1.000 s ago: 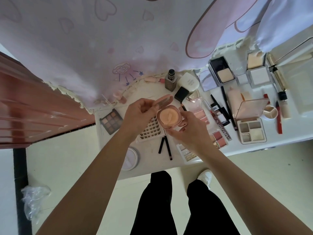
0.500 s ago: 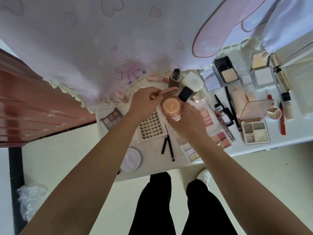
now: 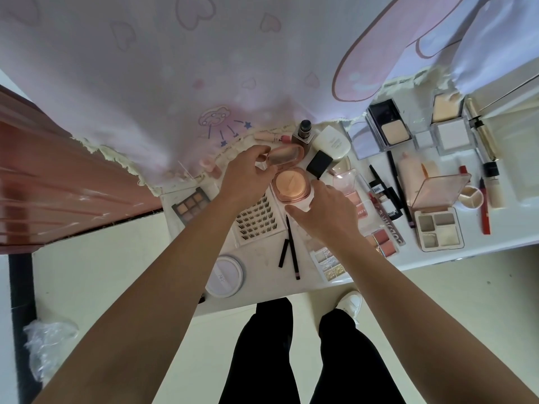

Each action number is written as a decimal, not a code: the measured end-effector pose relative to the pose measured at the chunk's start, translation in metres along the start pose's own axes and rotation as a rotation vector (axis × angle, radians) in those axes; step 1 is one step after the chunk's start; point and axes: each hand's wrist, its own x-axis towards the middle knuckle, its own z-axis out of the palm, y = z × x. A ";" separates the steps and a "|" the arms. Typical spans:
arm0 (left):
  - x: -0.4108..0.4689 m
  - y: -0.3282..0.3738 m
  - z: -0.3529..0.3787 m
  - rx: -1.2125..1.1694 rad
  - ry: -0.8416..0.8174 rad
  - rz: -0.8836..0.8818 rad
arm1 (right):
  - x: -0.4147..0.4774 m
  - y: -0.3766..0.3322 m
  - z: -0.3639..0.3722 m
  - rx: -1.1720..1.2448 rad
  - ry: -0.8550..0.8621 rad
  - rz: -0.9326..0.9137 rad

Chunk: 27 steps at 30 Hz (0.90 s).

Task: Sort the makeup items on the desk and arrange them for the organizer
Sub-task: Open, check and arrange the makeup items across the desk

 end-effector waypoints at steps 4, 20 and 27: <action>-0.002 0.003 0.000 0.005 -0.005 -0.001 | 0.000 0.000 -0.001 -0.001 0.002 -0.001; 0.032 0.009 -0.025 0.513 0.101 0.209 | 0.005 0.013 -0.034 0.243 0.143 0.019; 0.081 0.015 -0.021 0.762 -0.135 0.365 | 0.026 -0.001 -0.064 0.483 0.274 -0.132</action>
